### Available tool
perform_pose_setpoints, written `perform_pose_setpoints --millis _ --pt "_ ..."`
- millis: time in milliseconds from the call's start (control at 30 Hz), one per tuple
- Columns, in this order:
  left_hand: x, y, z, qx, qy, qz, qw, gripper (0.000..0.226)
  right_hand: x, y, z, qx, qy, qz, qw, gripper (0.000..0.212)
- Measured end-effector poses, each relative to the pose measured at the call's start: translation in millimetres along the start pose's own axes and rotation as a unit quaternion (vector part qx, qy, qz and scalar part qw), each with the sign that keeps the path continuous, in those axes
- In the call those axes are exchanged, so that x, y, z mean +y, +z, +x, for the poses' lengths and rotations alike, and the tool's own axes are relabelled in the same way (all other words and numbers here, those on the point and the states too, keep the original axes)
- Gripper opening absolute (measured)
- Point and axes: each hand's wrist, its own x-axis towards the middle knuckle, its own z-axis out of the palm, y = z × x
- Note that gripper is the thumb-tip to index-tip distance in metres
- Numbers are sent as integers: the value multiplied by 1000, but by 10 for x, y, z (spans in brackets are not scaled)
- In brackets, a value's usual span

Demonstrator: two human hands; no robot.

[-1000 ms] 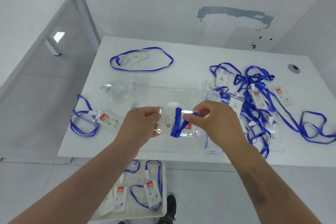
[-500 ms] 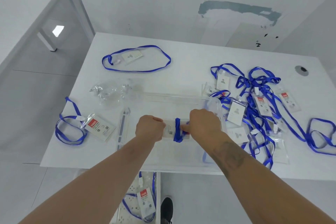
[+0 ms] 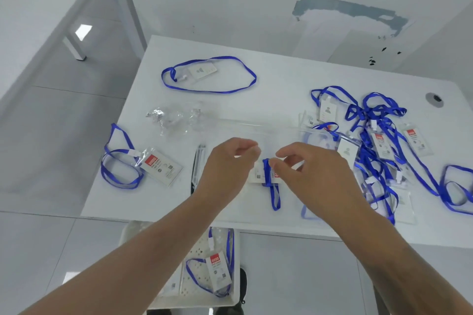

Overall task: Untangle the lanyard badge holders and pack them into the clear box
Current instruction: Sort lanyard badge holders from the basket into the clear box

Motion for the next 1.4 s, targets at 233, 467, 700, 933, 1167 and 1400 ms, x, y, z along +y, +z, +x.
perform_pose_setpoints --millis 233,467,700,933,1167,1400 --pt "-102 -661 -856 41 82 -20 996 9 -308 283 -773 14 -61 241 969 10" --pt "-1017 -1111 -1224 76 -30 17 996 12 -311 1081 -1381 -49 -77 211 973 5" --pt "-1982 -1143 -986 64 -122 87 987 11 -121 2127 -1366 -148 9 136 980 14" --pt "-2665 -998 -548 42 -173 170 969 29 -11 3007 -996 -203 94 112 968 24" --pt "-3246 -1010 -144 10 -216 222 951 42 -74 3686 -672 -249 95 60 962 36" --pt "-3538 -988 68 -9 -210 199 957 39 -192 4109 -456 -231 142 32 962 28"
